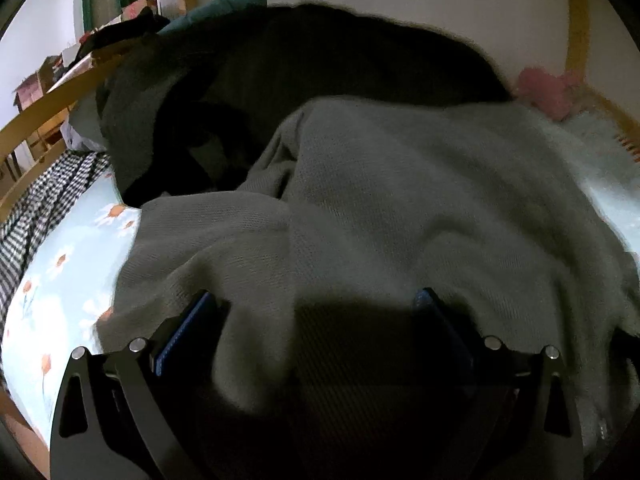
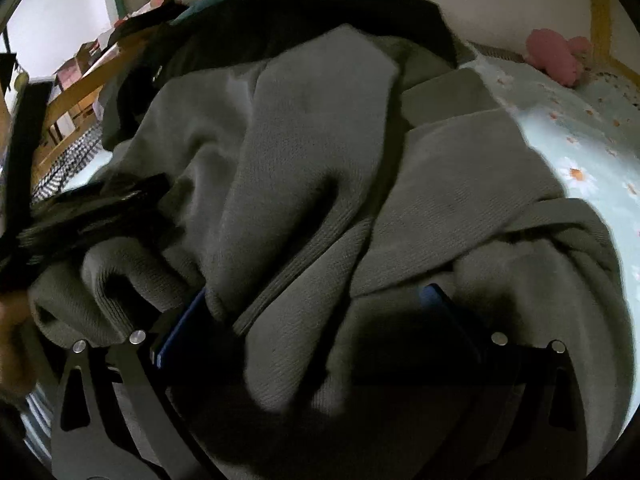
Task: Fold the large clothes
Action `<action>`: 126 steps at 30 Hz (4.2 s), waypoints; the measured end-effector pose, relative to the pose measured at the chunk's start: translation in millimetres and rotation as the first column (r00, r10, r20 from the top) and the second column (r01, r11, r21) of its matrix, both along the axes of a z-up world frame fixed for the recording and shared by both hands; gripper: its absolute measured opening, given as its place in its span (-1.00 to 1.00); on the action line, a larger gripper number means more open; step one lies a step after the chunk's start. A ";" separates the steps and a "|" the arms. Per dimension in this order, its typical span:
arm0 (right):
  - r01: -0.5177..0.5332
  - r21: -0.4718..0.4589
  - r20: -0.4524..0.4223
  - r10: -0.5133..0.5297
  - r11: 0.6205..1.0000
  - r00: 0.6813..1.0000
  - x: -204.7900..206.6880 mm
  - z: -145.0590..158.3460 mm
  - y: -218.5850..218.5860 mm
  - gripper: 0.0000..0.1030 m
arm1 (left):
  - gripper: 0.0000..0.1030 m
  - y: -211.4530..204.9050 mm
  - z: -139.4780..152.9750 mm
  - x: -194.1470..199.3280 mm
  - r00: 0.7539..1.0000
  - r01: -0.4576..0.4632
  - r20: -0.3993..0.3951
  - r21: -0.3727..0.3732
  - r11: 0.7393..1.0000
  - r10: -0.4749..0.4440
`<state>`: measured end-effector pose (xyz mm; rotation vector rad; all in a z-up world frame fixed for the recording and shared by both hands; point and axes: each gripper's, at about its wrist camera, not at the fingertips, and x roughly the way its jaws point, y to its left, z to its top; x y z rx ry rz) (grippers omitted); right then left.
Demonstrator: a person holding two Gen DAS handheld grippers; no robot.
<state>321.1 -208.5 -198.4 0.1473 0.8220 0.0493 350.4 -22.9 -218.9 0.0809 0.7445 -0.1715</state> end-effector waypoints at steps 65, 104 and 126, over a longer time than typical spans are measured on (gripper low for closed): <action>-0.037 -0.100 -0.121 0.024 0.994 0.992 -210.3 -39.0 -98.7 0.94 | 0.88 201.5 -109.6 -176.3 0.969 -0.039 -0.234 -0.452 0.891 -0.077; 0.018 0.339 -0.131 0.028 0.941 0.991 -198.7 -50.5 -171.8 0.62 | 0.85 137.8 -124.5 -160.7 0.885 0.021 -0.384 -0.531 0.847 -0.263; -0.139 0.430 -0.176 0.234 0.892 0.956 -167.6 -76.8 -144.9 0.89 | 0.39 113.4 -129.4 -164.7 0.852 0.087 -0.390 -0.552 0.829 -0.349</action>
